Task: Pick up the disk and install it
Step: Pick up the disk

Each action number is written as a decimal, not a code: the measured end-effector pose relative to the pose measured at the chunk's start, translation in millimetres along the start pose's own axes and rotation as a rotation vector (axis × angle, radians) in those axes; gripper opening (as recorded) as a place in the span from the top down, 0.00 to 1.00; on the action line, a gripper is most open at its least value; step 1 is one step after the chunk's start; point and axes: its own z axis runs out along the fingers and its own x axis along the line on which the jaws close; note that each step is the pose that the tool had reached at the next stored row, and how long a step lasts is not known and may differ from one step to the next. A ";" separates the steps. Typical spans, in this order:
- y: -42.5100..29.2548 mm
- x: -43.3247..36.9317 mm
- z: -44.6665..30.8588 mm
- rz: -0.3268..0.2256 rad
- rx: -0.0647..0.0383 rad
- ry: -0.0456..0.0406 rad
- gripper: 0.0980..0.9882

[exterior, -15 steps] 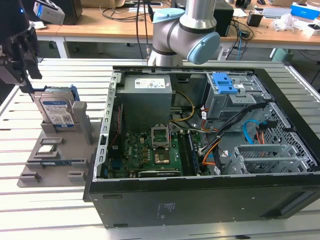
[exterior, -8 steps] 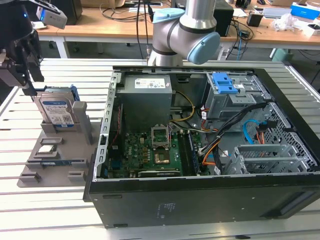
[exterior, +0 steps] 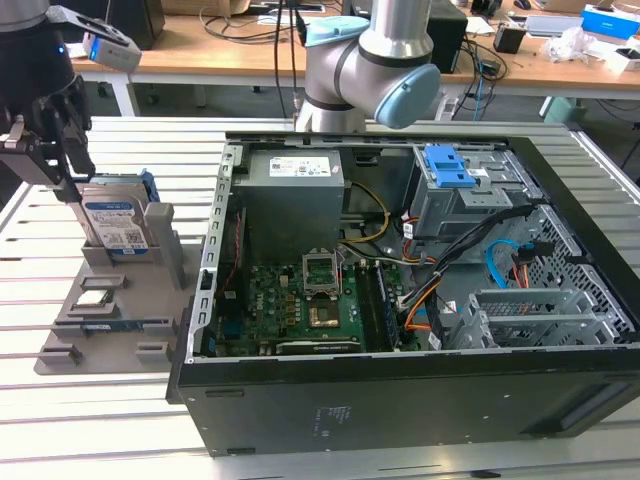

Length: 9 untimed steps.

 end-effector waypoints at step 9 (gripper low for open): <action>2.5 -30.6 10.6 0.014 0.012 -0.0021 0.50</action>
